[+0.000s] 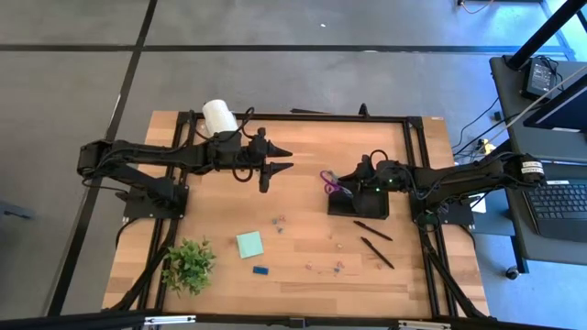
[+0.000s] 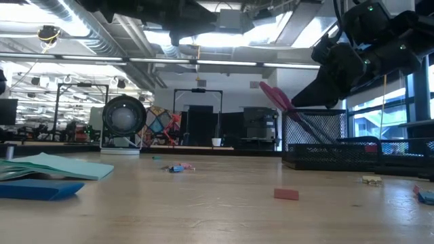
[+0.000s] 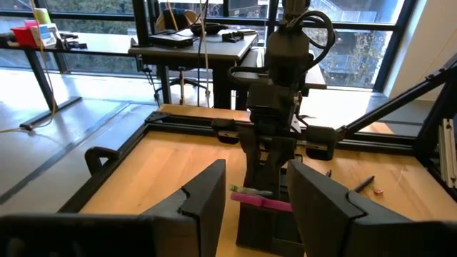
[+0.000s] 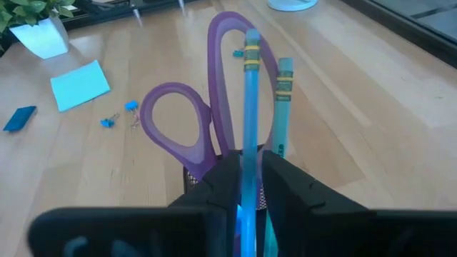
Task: Pick and place office supplies into organizer
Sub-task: Put the blue pencil into the black desk organizer, then put the black pen into the black desk organizer
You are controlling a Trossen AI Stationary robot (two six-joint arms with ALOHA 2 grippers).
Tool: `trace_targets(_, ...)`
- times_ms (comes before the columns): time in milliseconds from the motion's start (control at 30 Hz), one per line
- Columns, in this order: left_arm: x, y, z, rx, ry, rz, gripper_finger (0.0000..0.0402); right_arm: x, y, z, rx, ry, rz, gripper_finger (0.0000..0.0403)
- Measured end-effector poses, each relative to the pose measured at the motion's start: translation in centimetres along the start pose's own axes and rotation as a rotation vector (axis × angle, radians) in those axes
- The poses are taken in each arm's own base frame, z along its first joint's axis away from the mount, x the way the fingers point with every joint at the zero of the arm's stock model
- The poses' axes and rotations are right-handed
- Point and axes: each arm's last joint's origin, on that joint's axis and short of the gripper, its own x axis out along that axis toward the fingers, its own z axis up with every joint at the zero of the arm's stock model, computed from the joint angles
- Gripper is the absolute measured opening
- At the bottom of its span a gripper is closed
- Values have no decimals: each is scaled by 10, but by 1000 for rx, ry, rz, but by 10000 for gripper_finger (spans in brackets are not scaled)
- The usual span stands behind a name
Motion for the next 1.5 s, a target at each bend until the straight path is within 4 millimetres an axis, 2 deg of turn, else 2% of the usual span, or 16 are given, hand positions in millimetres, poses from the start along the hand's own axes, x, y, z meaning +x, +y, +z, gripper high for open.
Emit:
trace_targets(200,0,0,0,0,0,0,143,0,0,1,2,-3,0,114)
trace_targets(267,0,0,0,0,0,0,143,1,1,8,4,-21,4,125)
trace_targets(467,0,0,-1,0,13,1,143,-2,9,50,113,-81,34,140)
trace_targets(667,0,0,-3,0,32,1,143,-20,24,91,178,119,172,141)
trace_targets(800,0,0,-3,20,32,2,143,-32,46,106,92,216,291,142)
trace_targets(867,0,0,-3,43,32,3,143,-38,55,110,84,259,268,142)
trace_targets(1000,0,0,-3,63,34,3,143,-44,65,103,102,424,137,142)
trace_targets(1100,0,0,-4,79,45,3,143,-42,72,87,107,569,71,142)
trace_targets(1333,0,1,-8,109,82,2,143,-22,93,60,253,761,-43,142)
trace_targets(1500,0,1,-8,138,84,1,143,-9,104,39,229,874,-113,142)
